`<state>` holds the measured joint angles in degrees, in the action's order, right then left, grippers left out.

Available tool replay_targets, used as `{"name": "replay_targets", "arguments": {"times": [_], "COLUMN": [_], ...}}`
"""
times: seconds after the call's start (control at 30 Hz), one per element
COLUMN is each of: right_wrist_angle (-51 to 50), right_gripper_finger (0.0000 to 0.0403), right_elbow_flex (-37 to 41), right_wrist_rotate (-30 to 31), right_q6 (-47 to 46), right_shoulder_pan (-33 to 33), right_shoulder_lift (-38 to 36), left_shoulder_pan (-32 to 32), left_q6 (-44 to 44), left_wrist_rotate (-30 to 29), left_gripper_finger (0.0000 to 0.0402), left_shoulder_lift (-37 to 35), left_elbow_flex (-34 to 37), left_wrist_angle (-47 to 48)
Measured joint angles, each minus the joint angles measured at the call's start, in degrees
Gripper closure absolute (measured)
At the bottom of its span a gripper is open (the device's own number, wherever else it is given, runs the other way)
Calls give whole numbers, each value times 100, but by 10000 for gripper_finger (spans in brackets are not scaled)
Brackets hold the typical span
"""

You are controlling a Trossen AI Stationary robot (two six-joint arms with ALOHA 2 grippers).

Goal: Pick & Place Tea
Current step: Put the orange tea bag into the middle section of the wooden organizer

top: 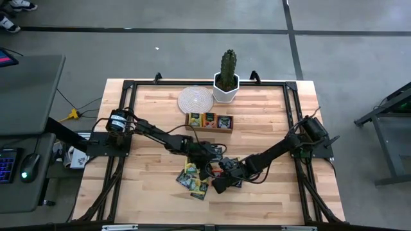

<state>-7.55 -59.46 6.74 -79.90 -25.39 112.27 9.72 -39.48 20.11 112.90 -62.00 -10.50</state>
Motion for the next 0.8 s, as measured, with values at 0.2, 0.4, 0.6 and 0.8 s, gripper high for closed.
{"name": "replay_targets", "arguments": {"times": [0.2,0.4,0.6,0.8], "right_wrist_angle": [55,155,208,210], "right_gripper_finger": [403,403,403,403], "right_elbow_flex": [0,0,0,0], "right_wrist_rotate": [-36,-50,-48,-33], "right_q6": [0,0,0,1], "right_shoulder_pan": [4,27,37,37], "right_shoulder_lift": [2,4,4,4], "left_shoulder_pan": [0,1,4,1], "left_q6": [-3,-1,116,301], "left_wrist_rotate": [-42,-31,-80,-126], "left_gripper_finger": [268,268,323,390], "left_shoulder_lift": [0,85,85,85], "left_elbow_flex": [0,-2,-4,-4], "left_wrist_angle": [6,16,44,46]}}
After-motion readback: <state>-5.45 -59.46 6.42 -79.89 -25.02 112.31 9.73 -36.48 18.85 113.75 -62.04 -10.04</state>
